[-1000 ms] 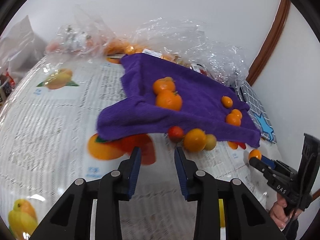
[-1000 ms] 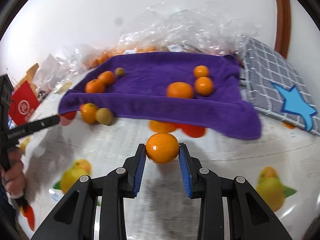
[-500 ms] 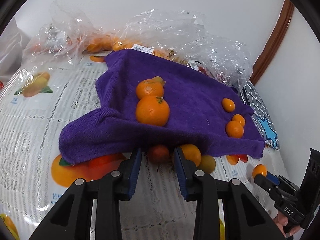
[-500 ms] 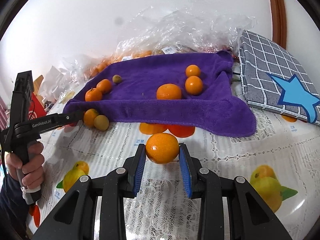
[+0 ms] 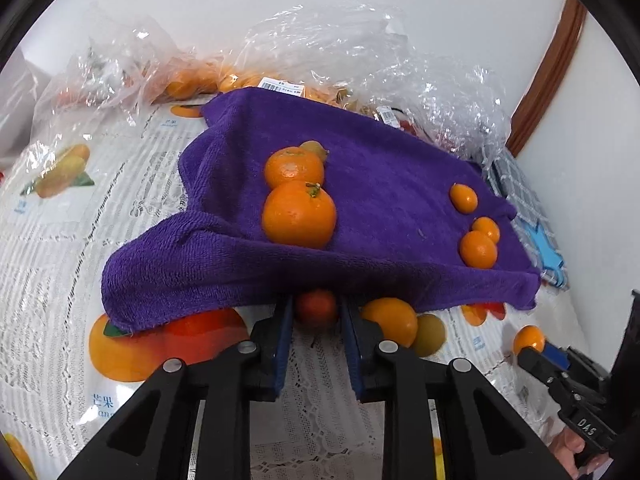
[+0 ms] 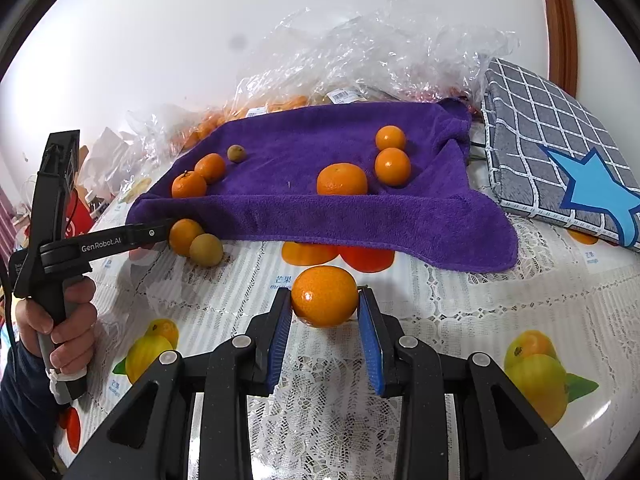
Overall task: Organize fruits
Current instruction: 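Grasp a red cherry tomato with the left tool while the right holds the orange, then carry the orange and tomato onto the towel and open both tools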
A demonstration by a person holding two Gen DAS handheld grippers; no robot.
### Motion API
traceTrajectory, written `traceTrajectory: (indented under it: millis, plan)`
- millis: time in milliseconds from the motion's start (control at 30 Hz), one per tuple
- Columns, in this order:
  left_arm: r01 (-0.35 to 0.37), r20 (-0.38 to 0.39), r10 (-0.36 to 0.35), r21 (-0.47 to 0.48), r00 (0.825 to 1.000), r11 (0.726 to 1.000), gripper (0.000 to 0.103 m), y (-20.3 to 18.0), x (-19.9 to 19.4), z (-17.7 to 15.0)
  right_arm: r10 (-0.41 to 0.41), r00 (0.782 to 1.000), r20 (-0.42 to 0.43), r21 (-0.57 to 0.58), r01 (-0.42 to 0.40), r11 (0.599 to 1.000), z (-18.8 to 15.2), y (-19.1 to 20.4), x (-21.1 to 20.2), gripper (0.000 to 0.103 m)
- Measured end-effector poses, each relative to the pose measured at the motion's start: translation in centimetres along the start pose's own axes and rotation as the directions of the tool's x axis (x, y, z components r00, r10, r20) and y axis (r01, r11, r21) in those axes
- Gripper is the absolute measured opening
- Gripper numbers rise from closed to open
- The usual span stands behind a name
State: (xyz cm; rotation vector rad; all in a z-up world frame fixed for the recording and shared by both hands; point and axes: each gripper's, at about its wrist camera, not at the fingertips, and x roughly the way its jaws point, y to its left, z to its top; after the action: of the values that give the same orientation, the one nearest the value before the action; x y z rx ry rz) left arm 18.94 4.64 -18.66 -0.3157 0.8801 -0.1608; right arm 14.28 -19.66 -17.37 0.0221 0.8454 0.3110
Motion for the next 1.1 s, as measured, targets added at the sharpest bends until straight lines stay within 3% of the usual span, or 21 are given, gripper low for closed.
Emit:
traceTrajectory:
  millis: [500, 800, 1100]
  plan:
    - [0.058, 0.068, -0.057, -0.02, 0.996, 0.998, 0.023, 0.2, -1.7, -0.5, 0.019, 1.0, 0.016, 0.03, -0.019, 0.999, -0.1, -0.5, -0.3, 0.034]
    - [0.122, 0.126, -0.119, -0.013, 0.985, 0.992, 0.023, 0.2, -3.6, -0.4, 0.018, 1.0, 0.025, 0.054, -0.02, 0.998, 0.1, -0.9, -0.6, 0.034]
    - [0.141, 0.139, -0.139, -0.005, 0.98, 0.99, 0.023, 0.3, -4.0, -0.4, 0.001, 0.994, 0.107, 0.038, -0.005, 0.999, 2.6, -1.1, -2.0, 0.034]
